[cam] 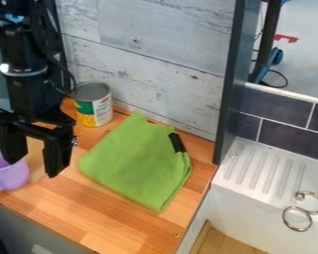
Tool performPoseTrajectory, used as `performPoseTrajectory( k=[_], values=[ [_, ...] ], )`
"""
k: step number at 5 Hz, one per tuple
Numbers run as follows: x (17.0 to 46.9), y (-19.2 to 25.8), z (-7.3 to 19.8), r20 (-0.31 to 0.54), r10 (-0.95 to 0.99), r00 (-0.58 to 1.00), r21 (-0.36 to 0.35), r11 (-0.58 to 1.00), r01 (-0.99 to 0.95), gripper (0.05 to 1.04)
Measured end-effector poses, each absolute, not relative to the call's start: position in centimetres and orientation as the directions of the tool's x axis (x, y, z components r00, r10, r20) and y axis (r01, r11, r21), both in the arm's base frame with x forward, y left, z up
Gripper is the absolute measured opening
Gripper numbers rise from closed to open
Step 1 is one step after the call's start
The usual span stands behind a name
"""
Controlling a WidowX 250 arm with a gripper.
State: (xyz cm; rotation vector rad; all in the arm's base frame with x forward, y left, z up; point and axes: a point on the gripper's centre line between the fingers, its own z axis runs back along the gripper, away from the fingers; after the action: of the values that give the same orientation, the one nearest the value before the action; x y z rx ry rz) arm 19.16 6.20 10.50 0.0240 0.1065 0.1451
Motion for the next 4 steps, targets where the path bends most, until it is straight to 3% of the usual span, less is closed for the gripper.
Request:
performPoseTrajectory(
  k=[3,4],
  values=[
    [19.5,9.1,10.9,-0.085,0.125,0.988,0.029,0.992,-0.123,1.001],
    [19.7,10.1,10.3,-0.105,0.124,0.987,0.065,0.991,-0.118,1.001]
  ],
)
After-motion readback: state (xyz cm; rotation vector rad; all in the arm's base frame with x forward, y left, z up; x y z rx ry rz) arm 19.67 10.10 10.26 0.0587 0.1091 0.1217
